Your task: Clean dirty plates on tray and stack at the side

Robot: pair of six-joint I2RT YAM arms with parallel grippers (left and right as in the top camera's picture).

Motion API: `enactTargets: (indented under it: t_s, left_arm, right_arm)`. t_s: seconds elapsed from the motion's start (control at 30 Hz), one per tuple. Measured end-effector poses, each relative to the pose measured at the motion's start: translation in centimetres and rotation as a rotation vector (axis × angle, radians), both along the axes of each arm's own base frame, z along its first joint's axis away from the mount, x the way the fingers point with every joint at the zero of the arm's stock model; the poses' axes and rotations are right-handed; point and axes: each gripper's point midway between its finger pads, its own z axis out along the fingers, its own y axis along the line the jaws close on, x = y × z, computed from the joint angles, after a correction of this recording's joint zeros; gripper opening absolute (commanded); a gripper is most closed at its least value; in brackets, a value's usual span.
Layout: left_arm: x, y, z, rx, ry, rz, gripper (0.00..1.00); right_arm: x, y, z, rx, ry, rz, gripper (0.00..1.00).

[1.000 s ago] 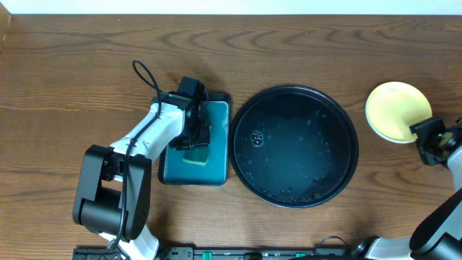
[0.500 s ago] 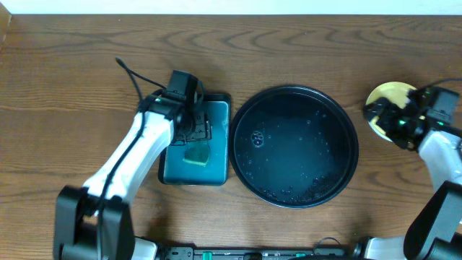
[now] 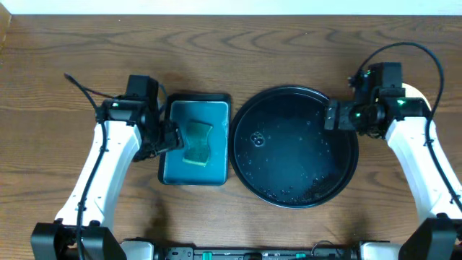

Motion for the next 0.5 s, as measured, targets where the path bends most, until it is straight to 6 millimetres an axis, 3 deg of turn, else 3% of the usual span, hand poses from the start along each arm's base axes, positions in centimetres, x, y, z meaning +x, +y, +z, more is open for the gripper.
enactTargets:
  t_s: [0.23,0.5]
  left_arm:
    - [-2.4,0.3,0.3,-0.003,0.067,0.006,0.78]
    - [-4.2,0.2,3.0,-0.023,-0.153,-0.023,0.78]
  right_arm:
    - [-3.6,0.6,1.6,-0.070,0.048,0.006,0.99]
    - [-5.9,0.5,6.8,-0.049,-0.232,-0.018,0.99]
